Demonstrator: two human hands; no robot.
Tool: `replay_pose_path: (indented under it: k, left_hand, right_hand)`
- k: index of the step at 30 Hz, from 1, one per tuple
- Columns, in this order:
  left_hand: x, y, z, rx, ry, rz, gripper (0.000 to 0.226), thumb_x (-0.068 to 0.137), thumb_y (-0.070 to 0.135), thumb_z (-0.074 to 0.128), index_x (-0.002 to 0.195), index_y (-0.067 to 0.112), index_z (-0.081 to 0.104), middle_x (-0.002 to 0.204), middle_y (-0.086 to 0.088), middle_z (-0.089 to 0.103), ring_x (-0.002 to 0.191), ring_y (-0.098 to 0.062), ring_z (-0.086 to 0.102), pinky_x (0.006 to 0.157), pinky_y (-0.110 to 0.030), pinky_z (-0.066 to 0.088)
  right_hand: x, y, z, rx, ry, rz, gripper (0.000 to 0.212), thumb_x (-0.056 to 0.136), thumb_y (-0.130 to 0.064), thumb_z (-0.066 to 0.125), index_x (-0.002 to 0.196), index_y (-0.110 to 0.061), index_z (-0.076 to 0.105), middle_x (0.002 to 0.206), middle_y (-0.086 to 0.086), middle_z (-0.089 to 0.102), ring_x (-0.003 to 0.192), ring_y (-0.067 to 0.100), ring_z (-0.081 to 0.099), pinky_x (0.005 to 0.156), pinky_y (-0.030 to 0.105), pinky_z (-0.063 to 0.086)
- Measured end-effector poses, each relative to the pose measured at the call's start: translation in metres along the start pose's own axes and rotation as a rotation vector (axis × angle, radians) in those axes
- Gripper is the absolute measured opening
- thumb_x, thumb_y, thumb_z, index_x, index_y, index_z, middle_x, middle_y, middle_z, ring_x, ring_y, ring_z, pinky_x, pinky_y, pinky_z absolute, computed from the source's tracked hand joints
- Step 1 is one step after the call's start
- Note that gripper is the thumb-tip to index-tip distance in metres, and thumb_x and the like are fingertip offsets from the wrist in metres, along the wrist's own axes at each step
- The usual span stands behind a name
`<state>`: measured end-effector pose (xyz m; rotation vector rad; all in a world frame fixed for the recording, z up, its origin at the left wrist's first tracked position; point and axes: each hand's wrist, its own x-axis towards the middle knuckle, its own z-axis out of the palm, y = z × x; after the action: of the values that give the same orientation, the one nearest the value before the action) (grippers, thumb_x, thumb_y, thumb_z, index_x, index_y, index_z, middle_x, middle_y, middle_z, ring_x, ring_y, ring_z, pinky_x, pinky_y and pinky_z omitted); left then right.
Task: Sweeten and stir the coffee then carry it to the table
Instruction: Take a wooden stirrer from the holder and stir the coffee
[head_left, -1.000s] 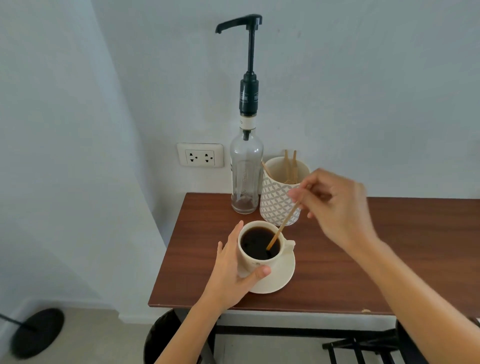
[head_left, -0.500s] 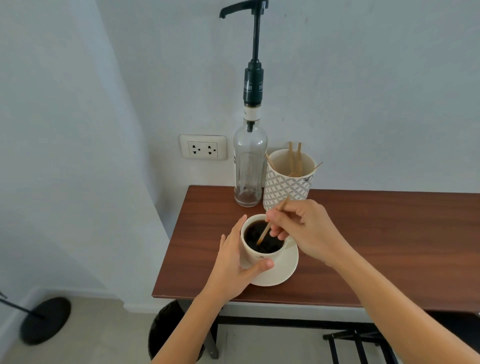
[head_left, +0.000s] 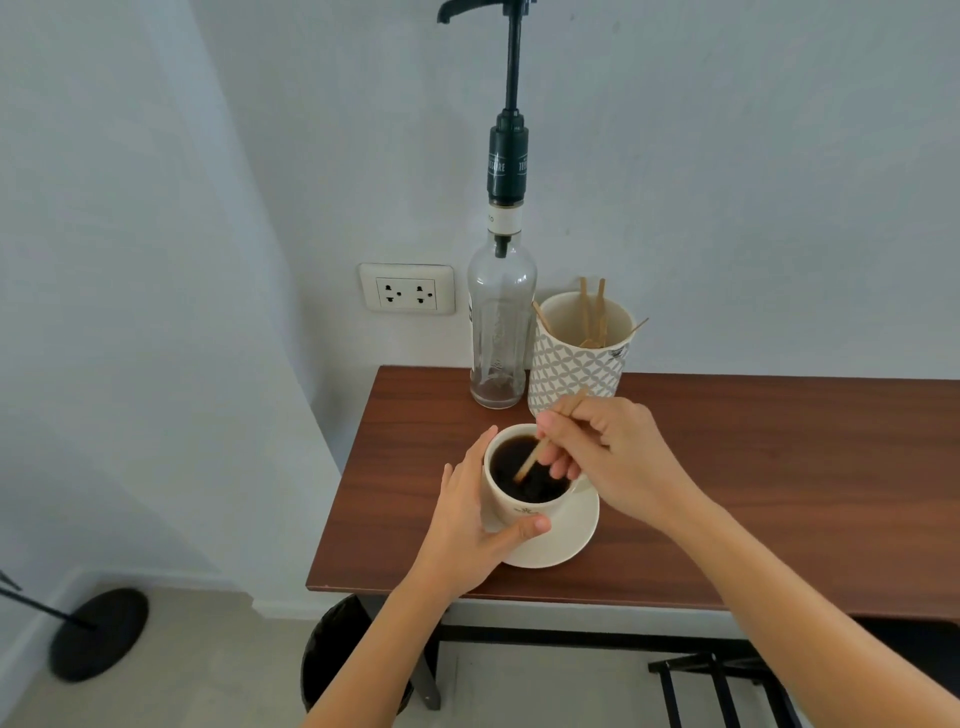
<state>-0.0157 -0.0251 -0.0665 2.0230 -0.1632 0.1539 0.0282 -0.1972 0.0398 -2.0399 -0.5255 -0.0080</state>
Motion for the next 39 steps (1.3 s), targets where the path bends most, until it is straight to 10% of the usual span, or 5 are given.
replay_pose_path:
  k: [7, 16, 20, 26, 39]
  left_hand:
    - [0.001, 0.001, 0.001, 0.008, 0.004, -0.023, 0.087, 0.075, 0.059, 0.078, 0.14, 0.063, 0.021, 0.145, 0.035, 0.041, 0.14, 0.009, 0.031, 0.124, -0.057, 0.012]
    - [0.0, 0.002, 0.0, -0.001, 0.002, -0.011, 0.087, 0.073, 0.065, 0.076, 0.139, 0.064, 0.02, 0.141, 0.04, 0.041, 0.138, 0.007, 0.036, 0.123, -0.056, 0.015]
    - [0.002, 0.004, -0.001, -0.002, 0.015, -0.015, 0.083, 0.073, 0.06, 0.079, 0.132, 0.073, 0.022, 0.141, 0.04, 0.04, 0.14, 0.008, 0.032, 0.124, -0.056, 0.014]
    - [0.0, 0.0, 0.001, -0.004, 0.002, -0.022, 0.089, 0.07, 0.069, 0.075, 0.14, 0.061, 0.021, 0.138, 0.041, 0.043, 0.135, 0.008, 0.038, 0.122, -0.057, 0.019]
    - [0.001, 0.001, 0.001, -0.014, 0.014, -0.018, 0.084, 0.071, 0.063, 0.079, 0.134, 0.069, 0.025, 0.142, 0.035, 0.044, 0.136, 0.005, 0.038, 0.119, -0.059, 0.027]
  right_hand:
    - [0.01, 0.007, -0.013, -0.354, 0.101, -0.168, 0.031, 0.1, -0.021, 0.054, 0.074, -0.005, 0.064, 0.062, 0.004, 0.067, 0.056, 0.022, 0.063, 0.059, 0.04, 0.053]
    - [0.011, 0.002, 0.005, -0.128, 0.098, -0.184, 0.023, 0.099, -0.014, 0.058, 0.08, -0.004, 0.068, 0.066, 0.006, 0.07, 0.062, 0.017, 0.065, 0.061, 0.013, 0.051]
    - [0.009, 0.013, -0.011, -0.327, 0.114, -0.207, 0.029, 0.1, -0.019, 0.054, 0.075, -0.005, 0.061, 0.061, 0.001, 0.062, 0.055, 0.021, 0.059, 0.057, 0.039, 0.052]
    - [0.005, 0.003, 0.011, -0.052, 0.043, -0.097, 0.025, 0.099, -0.015, 0.057, 0.082, -0.003, 0.07, 0.065, 0.002, 0.072, 0.059, 0.017, 0.068, 0.059, 0.013, 0.052]
    - [0.005, 0.007, 0.012, -0.064, 0.074, -0.089, 0.023, 0.1, -0.016, 0.055, 0.084, -0.008, 0.069, 0.067, 0.003, 0.071, 0.059, 0.015, 0.066, 0.059, 0.014, 0.052]
